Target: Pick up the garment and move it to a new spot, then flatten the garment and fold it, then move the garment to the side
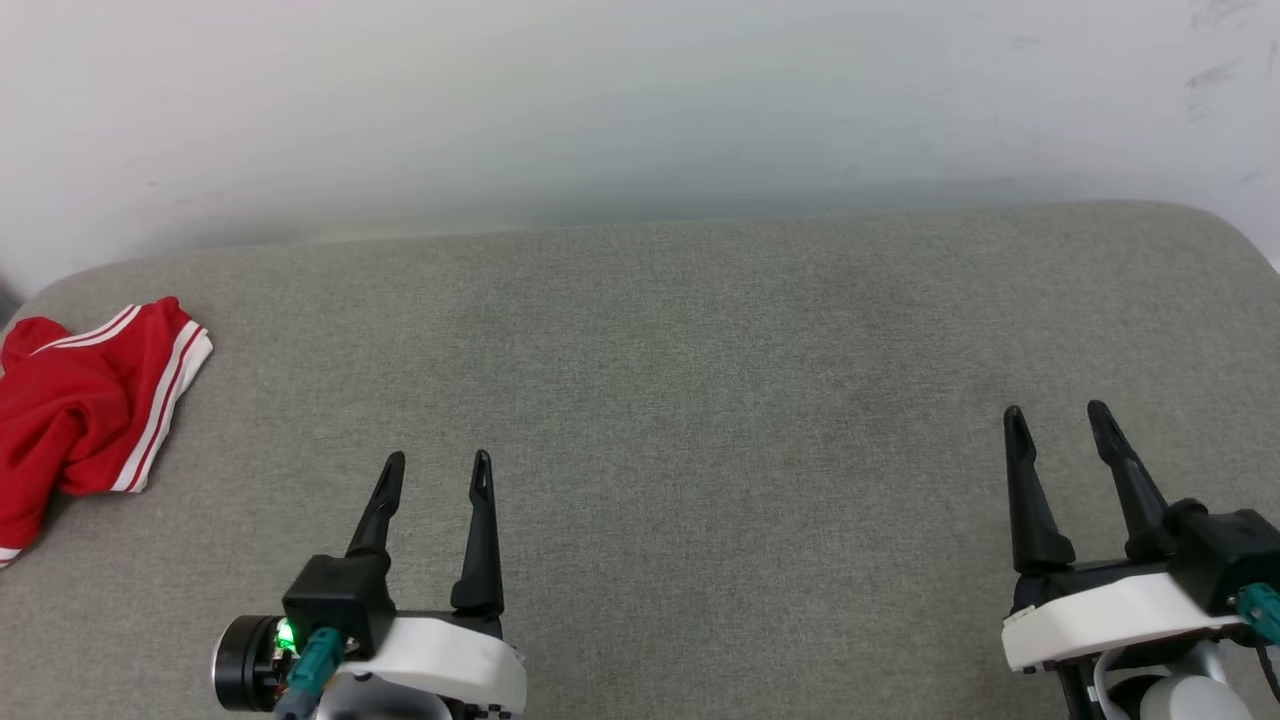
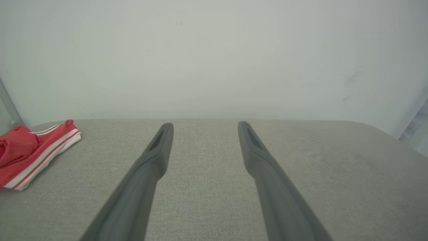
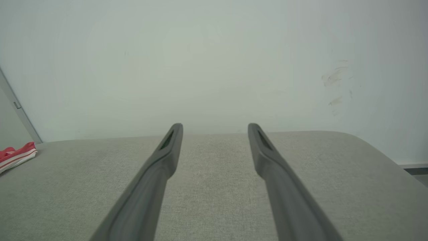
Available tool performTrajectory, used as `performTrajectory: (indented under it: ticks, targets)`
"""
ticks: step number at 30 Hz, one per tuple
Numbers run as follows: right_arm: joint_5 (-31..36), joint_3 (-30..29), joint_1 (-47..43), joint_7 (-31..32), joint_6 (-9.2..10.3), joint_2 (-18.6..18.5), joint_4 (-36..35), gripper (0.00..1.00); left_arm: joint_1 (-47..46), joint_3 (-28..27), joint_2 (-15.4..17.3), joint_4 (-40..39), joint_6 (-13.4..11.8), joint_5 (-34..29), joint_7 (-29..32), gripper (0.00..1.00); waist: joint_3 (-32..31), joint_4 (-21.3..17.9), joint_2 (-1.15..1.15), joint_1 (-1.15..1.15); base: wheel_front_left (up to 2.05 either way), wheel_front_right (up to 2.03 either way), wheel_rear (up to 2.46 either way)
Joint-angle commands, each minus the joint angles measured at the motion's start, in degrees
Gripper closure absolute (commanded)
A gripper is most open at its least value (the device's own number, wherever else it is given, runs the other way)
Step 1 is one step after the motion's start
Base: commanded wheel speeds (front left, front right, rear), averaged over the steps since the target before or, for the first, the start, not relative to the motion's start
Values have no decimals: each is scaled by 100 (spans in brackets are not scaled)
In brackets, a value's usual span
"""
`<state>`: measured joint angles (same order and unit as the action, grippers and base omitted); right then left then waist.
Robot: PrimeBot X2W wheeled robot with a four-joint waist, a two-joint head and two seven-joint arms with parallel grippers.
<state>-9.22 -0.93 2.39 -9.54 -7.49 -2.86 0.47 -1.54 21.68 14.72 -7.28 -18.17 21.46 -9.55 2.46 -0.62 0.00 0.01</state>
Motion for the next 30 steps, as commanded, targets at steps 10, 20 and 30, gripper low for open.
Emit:
performTrajectory:
  ticks: [10,20,30]
  targets:
    - [446,82,71,-179,0,-5,-67,0,-168,425,185,-109,-297,-300,-180,0,51,-21,0,0,0,0,0]
    - [9,-57,2,-299,0,-2,29,0,315,-706,-433,-40,948,-145,-297,0,79,-12,0,0,0,0,0]
    - [288,-13,-44,-417,1,-2,245,0,597,-1576,-1002,560,2103,-864,-409,0,86,-39,0,0,0,0,0]
